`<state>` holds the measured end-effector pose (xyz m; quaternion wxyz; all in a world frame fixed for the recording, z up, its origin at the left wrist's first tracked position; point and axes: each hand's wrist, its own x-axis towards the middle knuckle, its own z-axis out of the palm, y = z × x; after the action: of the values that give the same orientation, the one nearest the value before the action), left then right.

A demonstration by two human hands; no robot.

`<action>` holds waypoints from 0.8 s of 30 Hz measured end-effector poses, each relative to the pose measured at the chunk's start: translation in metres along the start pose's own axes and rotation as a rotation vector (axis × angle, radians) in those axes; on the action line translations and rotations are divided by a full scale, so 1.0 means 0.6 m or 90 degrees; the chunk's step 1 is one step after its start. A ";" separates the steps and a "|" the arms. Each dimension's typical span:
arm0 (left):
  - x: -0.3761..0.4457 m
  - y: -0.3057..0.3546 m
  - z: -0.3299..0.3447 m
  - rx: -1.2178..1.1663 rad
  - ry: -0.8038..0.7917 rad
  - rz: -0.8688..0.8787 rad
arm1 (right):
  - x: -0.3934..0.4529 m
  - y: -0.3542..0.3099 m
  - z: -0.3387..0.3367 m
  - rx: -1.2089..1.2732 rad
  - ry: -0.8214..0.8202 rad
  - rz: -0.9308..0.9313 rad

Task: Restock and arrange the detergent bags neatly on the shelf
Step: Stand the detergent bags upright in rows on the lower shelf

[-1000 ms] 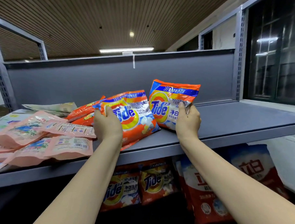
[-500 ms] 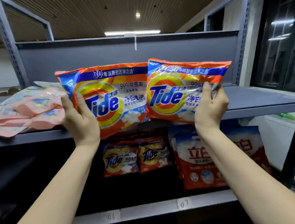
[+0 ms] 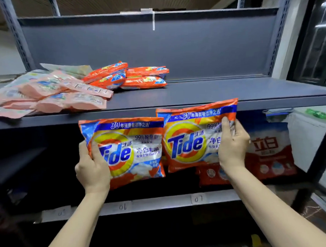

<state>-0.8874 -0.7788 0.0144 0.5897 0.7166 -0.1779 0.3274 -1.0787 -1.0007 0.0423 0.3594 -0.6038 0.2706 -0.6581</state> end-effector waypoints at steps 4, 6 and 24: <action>-0.028 -0.069 0.020 0.049 -0.044 -0.082 | -0.032 0.078 0.018 -0.082 -0.042 0.071; -0.037 -0.102 0.034 0.079 -0.069 -0.122 | -0.045 0.110 0.031 -0.106 -0.055 0.099; 0.000 -0.348 0.260 0.107 -0.131 -0.083 | -0.066 0.337 0.237 -0.126 -0.119 0.170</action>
<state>-0.7132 -0.8783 -0.1519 0.5264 0.8032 -0.1624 0.2268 -0.9077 -1.0785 -0.1237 0.4061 -0.6531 0.3771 -0.5160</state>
